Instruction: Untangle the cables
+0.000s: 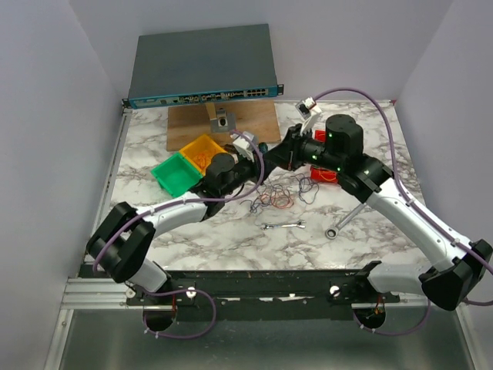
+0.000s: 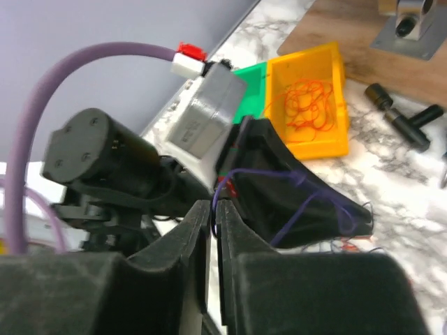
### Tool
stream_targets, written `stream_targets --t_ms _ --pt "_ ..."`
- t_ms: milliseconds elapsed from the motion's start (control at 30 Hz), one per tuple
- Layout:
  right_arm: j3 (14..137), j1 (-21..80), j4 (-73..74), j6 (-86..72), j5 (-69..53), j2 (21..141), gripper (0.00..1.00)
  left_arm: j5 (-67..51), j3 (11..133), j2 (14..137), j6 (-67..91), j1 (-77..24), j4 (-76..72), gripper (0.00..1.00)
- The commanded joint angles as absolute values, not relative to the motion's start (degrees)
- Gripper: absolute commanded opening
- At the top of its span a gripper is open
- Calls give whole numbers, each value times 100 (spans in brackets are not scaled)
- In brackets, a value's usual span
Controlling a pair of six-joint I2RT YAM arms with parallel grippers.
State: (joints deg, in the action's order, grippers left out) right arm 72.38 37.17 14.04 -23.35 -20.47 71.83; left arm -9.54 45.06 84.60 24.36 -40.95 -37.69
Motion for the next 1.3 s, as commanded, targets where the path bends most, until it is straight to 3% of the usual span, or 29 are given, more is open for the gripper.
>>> stream_targets --t_ms 0,33,100,333,533,733,933,1100,1267 --pt "7275 3735 1687 -2475 -1808 6814 42 -935 4901 8629 2619 -4048 -3751 0" --pt "7169 3735 1691 -2470 -1434 6694 61 -887 4880 8589 2687 -4037 -3728 0" --pt "6836 3735 1680 -2406 -713 6446 71 -870 4773 8411 2769 -4008 -3710 0" --pt "5103 3735 1489 -2260 1023 5826 76 -1102 4651 7541 2889 -3828 -2924 0" --pt "3547 3735 -245 -1987 -203 5478 77 -1351 4720 6997 3027 -3799 -2579 0" --pt "3088 3735 -1827 -1963 -1031 5840 81 -1603 4982 6721 3230 -3805 -2137 0" --pt "3154 3738 -2634 -2371 -1730 6554 76 -1586 4957 6483 3398 -3801 -2138 0" --pt "3068 3743 -2820 -2600 -1475 6863 70 -1491 5016 6243 3333 -3794 -1980 0" --pt "2889 3744 -3006 -2825 -1128 6982 30 -1184 5082 5903 3435 -3725 -1669 0"
